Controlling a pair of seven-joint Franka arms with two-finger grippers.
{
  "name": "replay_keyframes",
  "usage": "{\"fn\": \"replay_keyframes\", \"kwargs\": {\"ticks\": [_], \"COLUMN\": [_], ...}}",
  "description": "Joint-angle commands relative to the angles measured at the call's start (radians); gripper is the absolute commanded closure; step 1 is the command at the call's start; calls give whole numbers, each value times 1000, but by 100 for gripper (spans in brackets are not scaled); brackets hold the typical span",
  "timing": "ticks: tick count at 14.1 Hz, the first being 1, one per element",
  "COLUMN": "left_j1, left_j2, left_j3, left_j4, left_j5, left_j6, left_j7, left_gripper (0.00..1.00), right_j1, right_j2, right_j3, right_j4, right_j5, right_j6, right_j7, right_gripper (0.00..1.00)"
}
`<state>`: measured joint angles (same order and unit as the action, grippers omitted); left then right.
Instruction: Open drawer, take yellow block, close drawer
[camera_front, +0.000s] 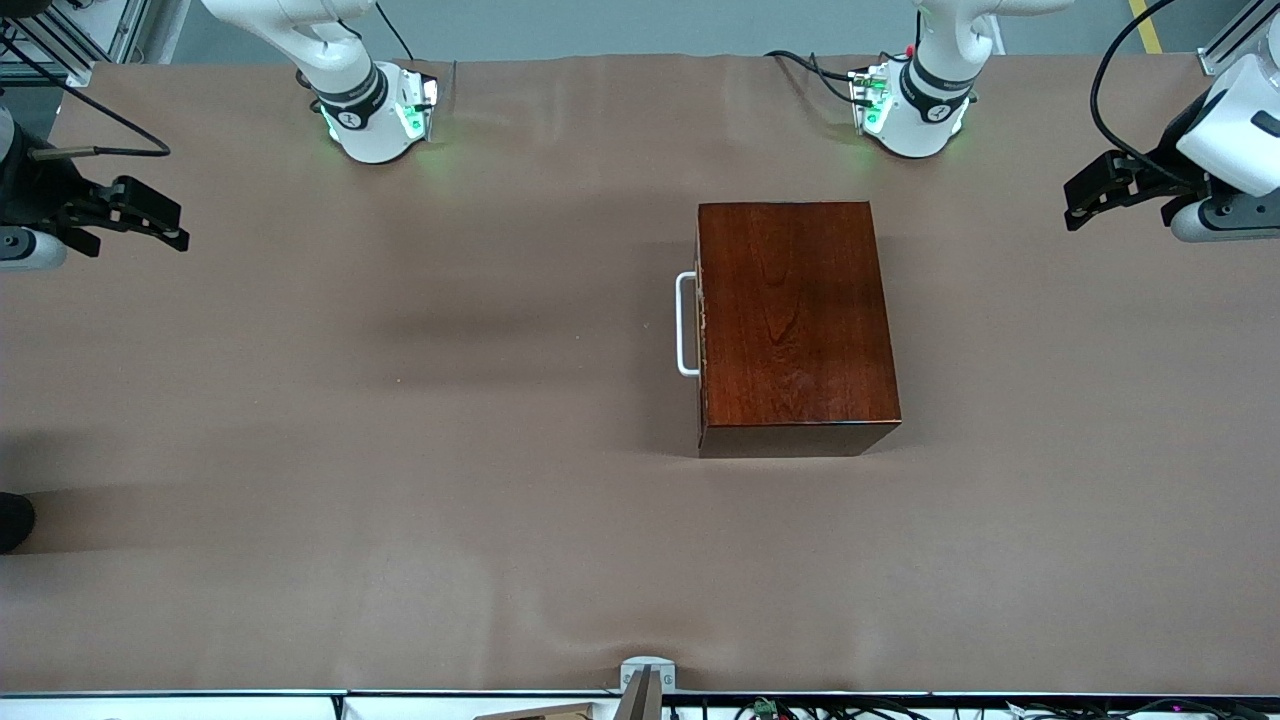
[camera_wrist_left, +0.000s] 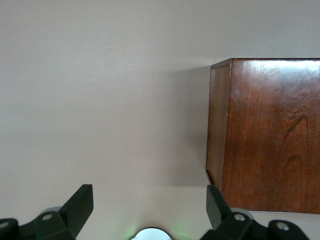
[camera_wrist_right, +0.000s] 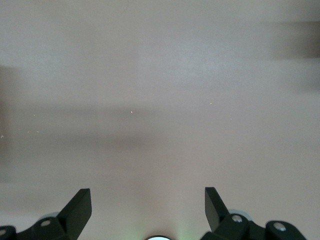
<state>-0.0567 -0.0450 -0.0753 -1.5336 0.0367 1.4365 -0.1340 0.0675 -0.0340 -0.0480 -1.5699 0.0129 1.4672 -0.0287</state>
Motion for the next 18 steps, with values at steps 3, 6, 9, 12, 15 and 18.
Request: {"fn": "replay_keyframes", "kwargs": {"ticks": [3, 6, 9, 12, 15, 18], "left_j1": [8, -6, -72, -196, -395, -509], "left_j2": [7, 55, 115, 235, 419, 562], "left_j3": [-5, -9, -60, -112, -104, -101], "left_j4": [16, 56, 81, 159, 272, 325], "left_j5": [-8, -17, -14, -17, -11, -1], "left_j6": [-4, -4, -4, 7, 114, 273], "left_j7": [24, 24, -4, -122, -361, -559], "left_gripper": [0, 0, 0, 0, 0, 0], "right_j1": [-14, -14, -15, -14, -14, -14], "right_j2": [-7, -7, -7, -7, -7, -7], "right_j3": [13, 11, 11, 11, 11, 11], "right_j4": [-6, -6, -7, -7, -7, -7], "right_j5": [-14, -14, -14, -14, -14, -14], "right_j6": [-4, -4, -4, -4, -4, -4], "right_j7": [-5, -5, -4, -2, -2, -2], "right_gripper": [0, 0, 0, 0, 0, 0]}}
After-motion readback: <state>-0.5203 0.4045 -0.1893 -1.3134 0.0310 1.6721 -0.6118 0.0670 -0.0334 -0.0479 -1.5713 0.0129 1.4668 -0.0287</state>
